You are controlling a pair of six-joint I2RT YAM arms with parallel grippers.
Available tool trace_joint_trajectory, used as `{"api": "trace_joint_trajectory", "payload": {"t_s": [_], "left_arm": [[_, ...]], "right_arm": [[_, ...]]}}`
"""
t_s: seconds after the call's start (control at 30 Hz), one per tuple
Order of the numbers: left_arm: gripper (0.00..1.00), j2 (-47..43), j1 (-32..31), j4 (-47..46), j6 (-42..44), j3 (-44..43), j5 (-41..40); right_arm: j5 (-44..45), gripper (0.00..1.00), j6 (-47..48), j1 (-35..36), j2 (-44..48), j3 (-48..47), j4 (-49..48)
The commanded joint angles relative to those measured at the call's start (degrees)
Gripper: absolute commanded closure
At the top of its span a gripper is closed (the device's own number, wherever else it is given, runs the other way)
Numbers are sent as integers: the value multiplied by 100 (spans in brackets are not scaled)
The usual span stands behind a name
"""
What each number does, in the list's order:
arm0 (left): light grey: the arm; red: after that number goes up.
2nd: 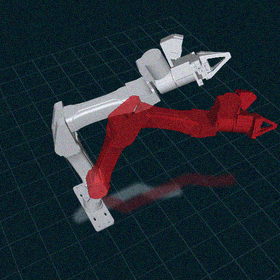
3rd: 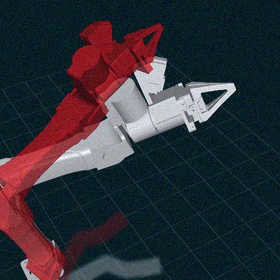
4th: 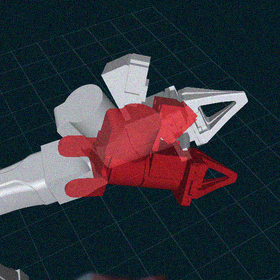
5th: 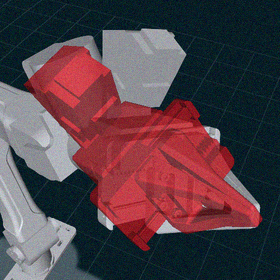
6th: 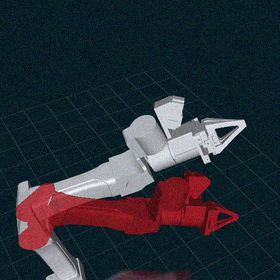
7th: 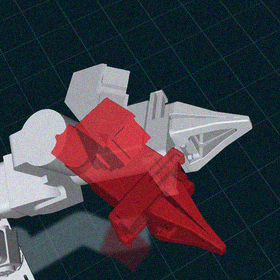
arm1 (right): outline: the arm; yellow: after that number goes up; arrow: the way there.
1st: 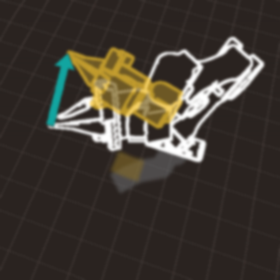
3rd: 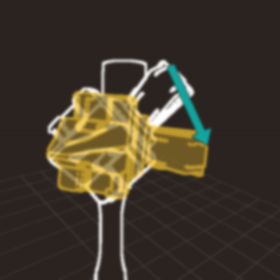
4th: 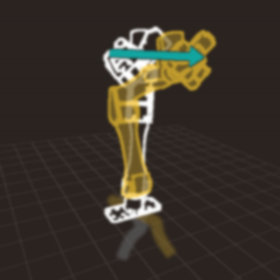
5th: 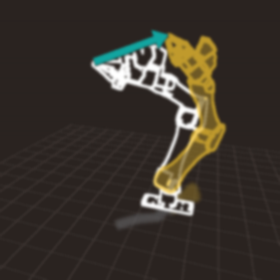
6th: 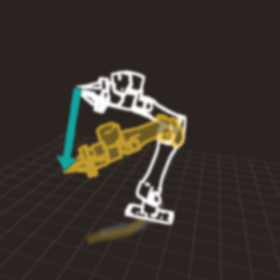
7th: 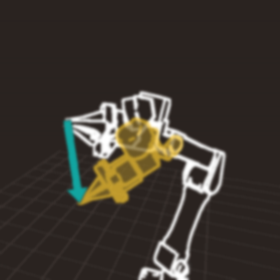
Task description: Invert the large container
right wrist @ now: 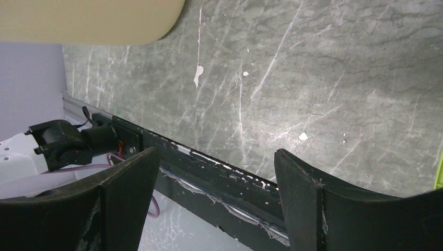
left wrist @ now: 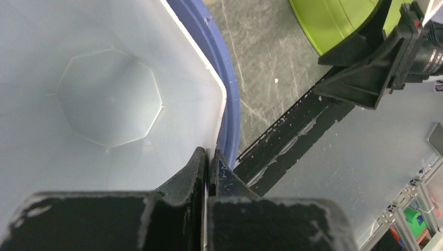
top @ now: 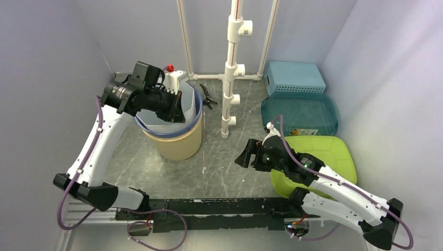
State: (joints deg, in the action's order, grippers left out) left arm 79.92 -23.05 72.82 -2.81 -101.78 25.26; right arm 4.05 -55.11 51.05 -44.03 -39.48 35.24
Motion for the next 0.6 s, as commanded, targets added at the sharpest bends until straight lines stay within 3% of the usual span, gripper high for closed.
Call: {"api": "trace_joint_trajectory", "payload": {"t_s": [0.0,0.33,0.57], "left_arm": [[97,-386,-276,389,-648,132,329],[97,-773,-995,406,-1046,285,157],[97,-791,-1096,373,-917,57,-305]], "right_arm": [[191,16,-127,16,132,-249,72],[63,16,-90,13,-18,-533,-41],[-245,16,-77,13,-134,-653,-397]]}}
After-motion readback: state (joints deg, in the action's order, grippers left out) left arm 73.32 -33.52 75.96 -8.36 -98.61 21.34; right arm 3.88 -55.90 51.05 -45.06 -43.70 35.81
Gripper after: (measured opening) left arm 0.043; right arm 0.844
